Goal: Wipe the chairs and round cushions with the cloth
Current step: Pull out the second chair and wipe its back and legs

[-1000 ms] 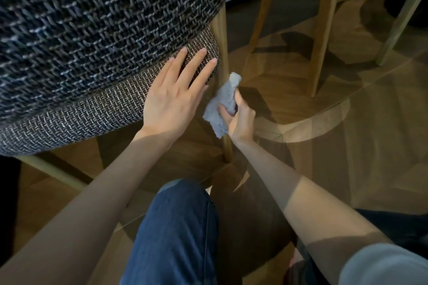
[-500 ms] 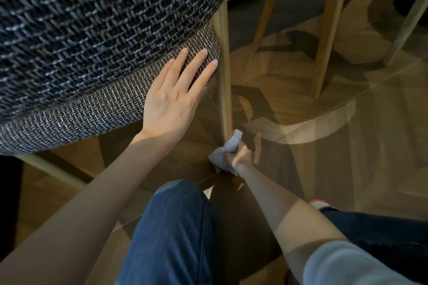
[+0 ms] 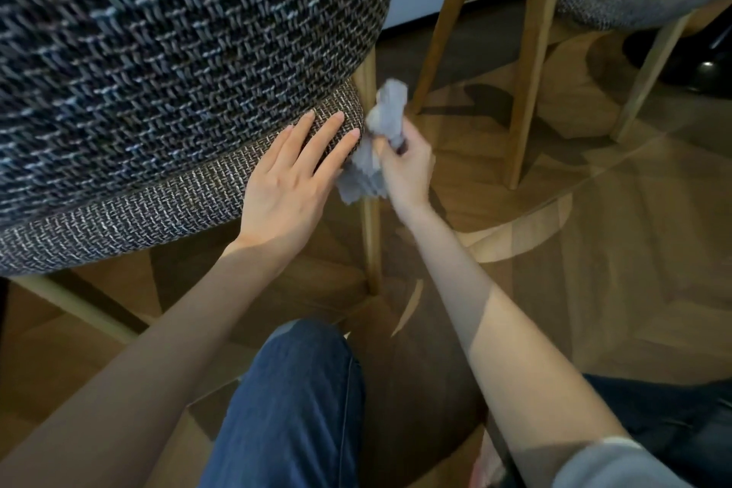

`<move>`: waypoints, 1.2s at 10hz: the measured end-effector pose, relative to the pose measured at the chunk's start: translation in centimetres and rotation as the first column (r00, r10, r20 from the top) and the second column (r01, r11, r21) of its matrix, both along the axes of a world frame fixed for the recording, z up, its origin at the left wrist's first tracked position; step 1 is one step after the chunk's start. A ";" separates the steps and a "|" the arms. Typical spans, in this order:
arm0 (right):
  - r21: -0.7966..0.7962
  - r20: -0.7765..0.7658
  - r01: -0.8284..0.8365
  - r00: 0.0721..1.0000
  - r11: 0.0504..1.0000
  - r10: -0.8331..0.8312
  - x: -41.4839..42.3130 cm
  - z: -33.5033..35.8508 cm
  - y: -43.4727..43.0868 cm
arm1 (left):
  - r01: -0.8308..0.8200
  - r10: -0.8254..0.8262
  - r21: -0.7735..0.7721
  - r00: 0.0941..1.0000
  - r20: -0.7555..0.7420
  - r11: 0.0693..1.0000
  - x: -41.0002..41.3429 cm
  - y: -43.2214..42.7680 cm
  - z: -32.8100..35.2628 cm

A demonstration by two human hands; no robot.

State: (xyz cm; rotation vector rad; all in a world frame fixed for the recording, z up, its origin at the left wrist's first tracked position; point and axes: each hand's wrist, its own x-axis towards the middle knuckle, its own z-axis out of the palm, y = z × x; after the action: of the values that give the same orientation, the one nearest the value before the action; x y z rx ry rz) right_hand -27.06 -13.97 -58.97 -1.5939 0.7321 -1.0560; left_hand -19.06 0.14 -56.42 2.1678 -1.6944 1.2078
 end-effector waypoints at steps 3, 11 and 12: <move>-0.144 0.006 -0.067 0.998 0.987 0.068 2.0 5.5 -3.2 | -0.008 0.009 0.010 1.000 -0.011 1.000 -0.1 0.0 0.0; 0.307 -0.615 -0.017 0.759 0.951 0.213 -3.4 -16.7 3.4 | -0.029 0.030 0.035 0.999 -0.032 0.999 -0.2 0.0 0.2; 0.374 -0.605 -0.047 0.745 0.926 0.282 -3.6 -16.7 3.1 | -0.030 0.032 0.041 0.999 -0.029 0.999 -0.2 0.0 0.3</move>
State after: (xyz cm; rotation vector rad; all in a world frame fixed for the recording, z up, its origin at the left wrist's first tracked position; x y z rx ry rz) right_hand -30.64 -10.85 -75.70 -1.6800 1.1382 -0.1819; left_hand -19.27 0.16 -56.12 2.2317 -1.6940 1.1532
